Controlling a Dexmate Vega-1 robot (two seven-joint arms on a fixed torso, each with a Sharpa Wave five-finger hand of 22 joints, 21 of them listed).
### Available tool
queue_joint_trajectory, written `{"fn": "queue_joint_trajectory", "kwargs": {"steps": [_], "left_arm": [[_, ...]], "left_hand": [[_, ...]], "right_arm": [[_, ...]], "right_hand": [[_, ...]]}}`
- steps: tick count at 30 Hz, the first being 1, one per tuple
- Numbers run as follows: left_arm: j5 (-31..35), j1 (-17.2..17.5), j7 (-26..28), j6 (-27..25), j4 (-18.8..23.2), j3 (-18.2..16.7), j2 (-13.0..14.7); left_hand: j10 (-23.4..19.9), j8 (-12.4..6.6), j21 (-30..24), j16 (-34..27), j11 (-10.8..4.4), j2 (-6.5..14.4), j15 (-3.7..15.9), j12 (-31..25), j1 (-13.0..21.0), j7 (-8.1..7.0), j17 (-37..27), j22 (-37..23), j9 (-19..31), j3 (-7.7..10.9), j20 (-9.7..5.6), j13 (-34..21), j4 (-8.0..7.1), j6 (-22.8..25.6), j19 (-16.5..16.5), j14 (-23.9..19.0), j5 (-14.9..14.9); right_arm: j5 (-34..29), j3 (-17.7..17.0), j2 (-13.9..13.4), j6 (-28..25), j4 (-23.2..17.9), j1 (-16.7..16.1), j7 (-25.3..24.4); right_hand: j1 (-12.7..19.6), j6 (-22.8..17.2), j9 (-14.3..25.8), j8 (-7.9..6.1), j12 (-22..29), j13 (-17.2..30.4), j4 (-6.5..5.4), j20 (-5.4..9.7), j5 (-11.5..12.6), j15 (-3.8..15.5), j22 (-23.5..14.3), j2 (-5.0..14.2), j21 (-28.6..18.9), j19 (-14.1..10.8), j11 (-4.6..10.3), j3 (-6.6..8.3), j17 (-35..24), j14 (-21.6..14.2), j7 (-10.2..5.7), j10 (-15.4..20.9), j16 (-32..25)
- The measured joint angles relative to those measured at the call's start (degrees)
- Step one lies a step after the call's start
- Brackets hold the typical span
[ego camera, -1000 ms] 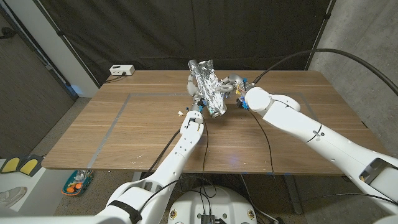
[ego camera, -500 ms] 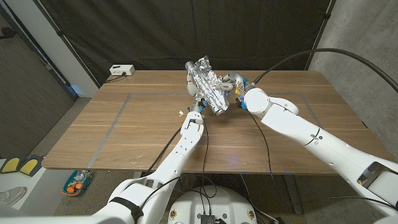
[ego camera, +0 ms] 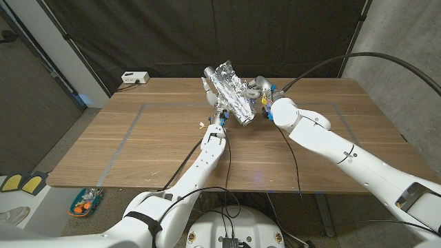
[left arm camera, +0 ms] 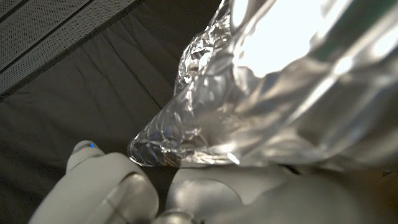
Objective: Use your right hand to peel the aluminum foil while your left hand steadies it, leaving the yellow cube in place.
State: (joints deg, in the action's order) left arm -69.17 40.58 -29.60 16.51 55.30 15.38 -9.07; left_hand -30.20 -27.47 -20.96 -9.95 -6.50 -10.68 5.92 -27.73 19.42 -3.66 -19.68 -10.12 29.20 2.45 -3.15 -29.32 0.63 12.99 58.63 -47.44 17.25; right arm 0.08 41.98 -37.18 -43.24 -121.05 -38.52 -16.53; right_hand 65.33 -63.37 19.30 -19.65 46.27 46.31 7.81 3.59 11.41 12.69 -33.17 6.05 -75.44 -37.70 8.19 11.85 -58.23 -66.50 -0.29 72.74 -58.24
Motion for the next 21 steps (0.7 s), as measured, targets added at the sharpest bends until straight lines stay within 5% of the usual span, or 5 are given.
{"fn": "queue_joint_trajectory", "kwargs": {"steps": [21], "left_arm": [[-1.0, -0.1, -2.5, -2.5, -0.4, -1.1, -0.3]], "left_hand": [[-0.8, 0.78, 0.6, -0.5, -0.08, 0.6, -0.11, 0.4, 0.6, 0.11, 1.1, -0.2, -1.5, -1.74, 0.39, 1.1, 0.16, 0.2, 0.8, 0.1, 0.2]], "right_arm": [[-7.3, -2.1, 0.9, 3.1, -1.1, -2.0, -5.1]], "right_hand": [[1.1, 0.0, 0.1, -0.08, 0.0, -0.6, -0.15, -0.09, -0.2, -0.01, 0.5, 0.69, -4.9, 0.5, -0.26, -0.81, -2.9, -0.8, 0.01, 0.9, 1.5]]}}
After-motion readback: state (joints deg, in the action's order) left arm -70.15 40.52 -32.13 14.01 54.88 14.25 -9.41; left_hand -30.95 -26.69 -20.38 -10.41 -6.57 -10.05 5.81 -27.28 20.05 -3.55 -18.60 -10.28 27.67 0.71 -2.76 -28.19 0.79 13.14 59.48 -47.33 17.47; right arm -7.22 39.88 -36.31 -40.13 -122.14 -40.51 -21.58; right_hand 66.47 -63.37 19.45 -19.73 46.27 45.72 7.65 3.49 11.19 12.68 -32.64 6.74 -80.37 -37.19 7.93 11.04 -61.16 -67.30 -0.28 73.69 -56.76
